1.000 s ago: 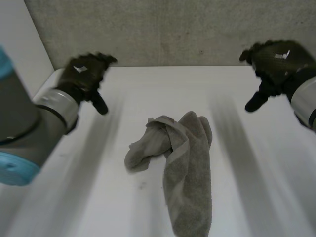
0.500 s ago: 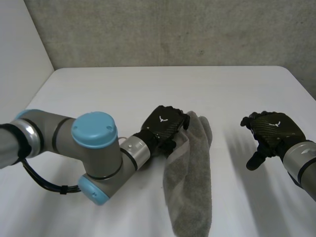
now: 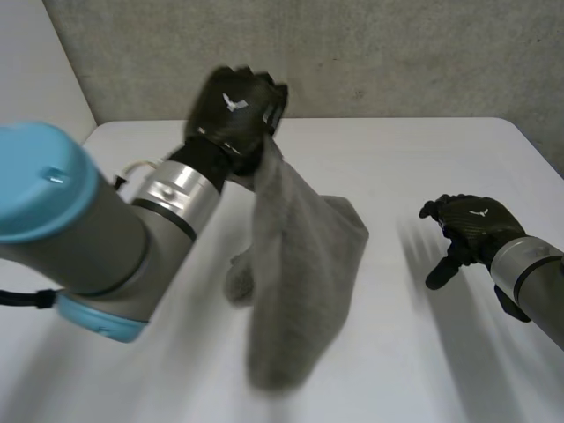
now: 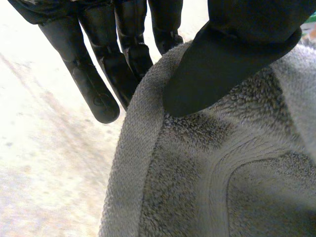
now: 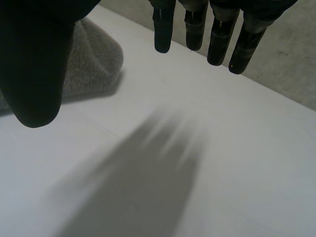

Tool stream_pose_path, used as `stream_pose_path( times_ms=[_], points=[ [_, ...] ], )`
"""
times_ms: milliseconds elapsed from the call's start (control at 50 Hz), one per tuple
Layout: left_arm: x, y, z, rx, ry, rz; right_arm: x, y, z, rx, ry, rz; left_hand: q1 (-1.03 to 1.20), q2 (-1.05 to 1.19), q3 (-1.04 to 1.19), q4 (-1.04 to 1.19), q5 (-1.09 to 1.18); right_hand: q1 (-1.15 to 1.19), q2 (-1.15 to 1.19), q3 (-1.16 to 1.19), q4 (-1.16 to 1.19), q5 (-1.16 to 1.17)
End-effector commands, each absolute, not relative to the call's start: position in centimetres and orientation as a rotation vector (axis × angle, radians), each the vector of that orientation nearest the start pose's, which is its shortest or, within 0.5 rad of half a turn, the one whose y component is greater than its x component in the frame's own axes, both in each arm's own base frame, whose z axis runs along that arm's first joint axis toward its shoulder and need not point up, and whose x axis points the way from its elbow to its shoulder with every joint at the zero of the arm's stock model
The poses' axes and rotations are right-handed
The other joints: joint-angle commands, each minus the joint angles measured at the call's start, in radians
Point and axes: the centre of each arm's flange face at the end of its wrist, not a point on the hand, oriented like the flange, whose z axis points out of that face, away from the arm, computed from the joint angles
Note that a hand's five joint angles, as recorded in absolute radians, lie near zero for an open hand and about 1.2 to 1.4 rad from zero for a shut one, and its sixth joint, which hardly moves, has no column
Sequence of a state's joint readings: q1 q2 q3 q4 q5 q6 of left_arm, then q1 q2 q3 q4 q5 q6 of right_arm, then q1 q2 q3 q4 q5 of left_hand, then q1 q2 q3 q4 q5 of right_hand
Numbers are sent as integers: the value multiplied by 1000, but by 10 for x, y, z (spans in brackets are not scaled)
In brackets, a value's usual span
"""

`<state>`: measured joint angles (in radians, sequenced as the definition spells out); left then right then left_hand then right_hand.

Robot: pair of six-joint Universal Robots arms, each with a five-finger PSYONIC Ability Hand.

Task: Fold the towel.

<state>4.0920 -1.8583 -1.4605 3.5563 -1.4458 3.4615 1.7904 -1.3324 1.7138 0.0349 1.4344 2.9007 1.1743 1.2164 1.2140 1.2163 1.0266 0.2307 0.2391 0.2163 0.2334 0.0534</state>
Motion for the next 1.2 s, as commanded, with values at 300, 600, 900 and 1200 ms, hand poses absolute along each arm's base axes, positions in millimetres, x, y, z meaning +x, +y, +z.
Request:
stream_pose_path(
  times_ms=[300, 600, 900, 1200],
  points=[
    [-281, -222, 341, 953, 1788, -2678, 284, -240, 150, -693, 2236, -1253, 222, 180, 182, 180, 195, -56, -65, -42, -59, -53],
    [-272, -211, 362, 903, 1728, -2736, 359, -242, 124, -651, 2044, -1443, 222, 180, 182, 180, 195, 530, 521, 544, 527, 532],
    [-267, -215, 365, 783, 1776, -2757, 378, -240, 119, -506, 1969, -1334, 222, 180, 182, 180, 195, 952, 944, 967, 950, 955],
    [-253, -233, 351, 714, 1828, -2672, 289, -296, 272, -531, 1869, -1890, 222, 180, 182, 180, 195, 1166, 1157, 1180, 1163, 1168]
  ],
)
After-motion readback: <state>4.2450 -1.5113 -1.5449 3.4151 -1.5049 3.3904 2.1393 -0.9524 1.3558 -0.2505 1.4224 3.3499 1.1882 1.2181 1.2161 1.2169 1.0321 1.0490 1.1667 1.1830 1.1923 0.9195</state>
